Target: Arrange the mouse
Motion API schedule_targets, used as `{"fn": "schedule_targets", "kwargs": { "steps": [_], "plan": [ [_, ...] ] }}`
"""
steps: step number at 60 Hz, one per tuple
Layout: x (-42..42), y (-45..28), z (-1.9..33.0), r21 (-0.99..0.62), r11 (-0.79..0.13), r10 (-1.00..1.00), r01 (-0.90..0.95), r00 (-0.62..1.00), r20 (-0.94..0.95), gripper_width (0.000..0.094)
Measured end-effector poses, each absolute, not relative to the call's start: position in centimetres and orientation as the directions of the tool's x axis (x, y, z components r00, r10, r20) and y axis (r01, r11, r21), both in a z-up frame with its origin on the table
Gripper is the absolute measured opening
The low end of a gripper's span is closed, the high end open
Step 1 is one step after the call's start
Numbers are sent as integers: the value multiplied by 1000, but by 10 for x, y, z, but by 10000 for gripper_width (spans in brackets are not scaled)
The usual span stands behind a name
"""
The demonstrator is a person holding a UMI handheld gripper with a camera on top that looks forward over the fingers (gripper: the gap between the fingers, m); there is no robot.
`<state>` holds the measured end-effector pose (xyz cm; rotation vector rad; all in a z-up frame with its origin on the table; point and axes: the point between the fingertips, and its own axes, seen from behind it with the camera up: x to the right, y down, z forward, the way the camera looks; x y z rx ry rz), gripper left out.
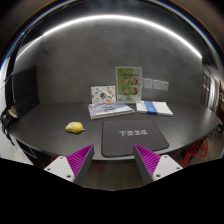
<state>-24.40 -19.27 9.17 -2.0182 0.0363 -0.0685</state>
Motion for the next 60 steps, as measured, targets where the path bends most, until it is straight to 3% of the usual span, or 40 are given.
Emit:
{"fn": "schedule_targets", "kwargs": {
  "steps": [16,42,50,60],
  "plan": [
    [-241,-146,87,-907,-419,87,37,996,0,827],
    [-378,-56,17,-874,-465,279,138,960,4,825],
    [-389,-20,-8,-834,-497,268,237,957,112,827],
    [-401,25,-10,-823,-517,244,233,962,120,825]
  ]
}}
